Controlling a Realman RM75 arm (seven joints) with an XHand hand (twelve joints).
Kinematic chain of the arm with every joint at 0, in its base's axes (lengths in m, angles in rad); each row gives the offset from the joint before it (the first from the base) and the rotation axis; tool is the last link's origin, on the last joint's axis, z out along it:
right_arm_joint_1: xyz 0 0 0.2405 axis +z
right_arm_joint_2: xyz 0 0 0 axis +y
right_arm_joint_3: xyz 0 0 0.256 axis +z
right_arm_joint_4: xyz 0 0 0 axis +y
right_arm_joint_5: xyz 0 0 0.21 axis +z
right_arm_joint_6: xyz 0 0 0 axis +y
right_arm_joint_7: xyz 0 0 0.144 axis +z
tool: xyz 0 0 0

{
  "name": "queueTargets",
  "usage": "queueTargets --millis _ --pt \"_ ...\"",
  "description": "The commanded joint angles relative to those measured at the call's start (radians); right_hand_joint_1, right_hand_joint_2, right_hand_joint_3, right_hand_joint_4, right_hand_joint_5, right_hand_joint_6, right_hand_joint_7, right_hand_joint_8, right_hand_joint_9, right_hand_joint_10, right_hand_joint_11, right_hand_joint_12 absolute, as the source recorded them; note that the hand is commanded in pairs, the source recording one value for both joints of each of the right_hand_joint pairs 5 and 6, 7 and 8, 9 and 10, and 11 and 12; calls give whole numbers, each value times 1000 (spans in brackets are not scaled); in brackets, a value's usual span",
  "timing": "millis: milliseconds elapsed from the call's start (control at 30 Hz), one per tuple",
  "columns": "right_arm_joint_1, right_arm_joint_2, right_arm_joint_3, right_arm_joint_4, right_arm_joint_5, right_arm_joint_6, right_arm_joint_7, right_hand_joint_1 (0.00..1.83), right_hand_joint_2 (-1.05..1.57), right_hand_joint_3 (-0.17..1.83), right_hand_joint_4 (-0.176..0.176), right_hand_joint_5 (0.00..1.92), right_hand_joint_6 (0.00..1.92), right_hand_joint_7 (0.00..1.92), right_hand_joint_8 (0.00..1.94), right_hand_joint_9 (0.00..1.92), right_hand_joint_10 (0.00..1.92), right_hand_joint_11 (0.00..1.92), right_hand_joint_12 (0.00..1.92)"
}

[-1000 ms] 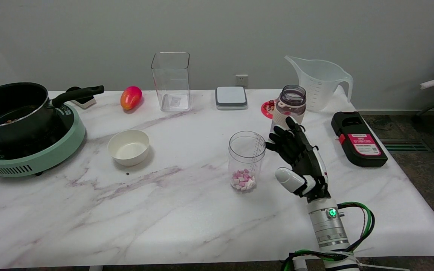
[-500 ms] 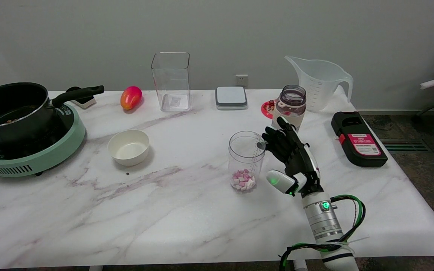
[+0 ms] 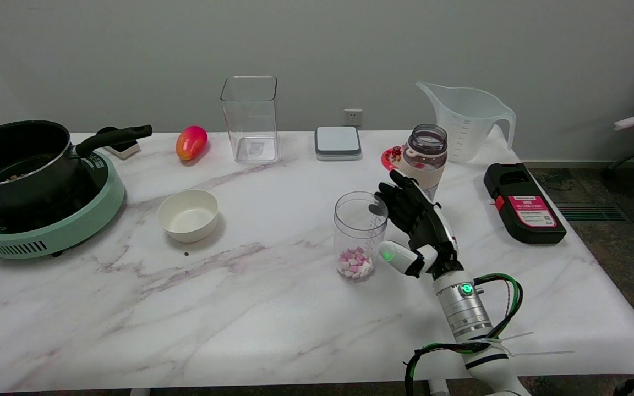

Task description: Pick up the transparent cup with candy.

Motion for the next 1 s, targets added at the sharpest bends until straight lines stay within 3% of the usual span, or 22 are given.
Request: queueTargets --millis 33,567,1000 --pt "52 2 7 -13 -2 -92 8 1239 -432 1300 0 265 265 440 440 455 455 573 573" --pt "73 3 18 -14 -76 -161 8 1290 -578 1349 0 210 210 439 439 454 454 565 565" --pt "99 -20 10 -39 -113 -192 8 1277 -655 1115 0 219 219 449 449 456 456 564 564"
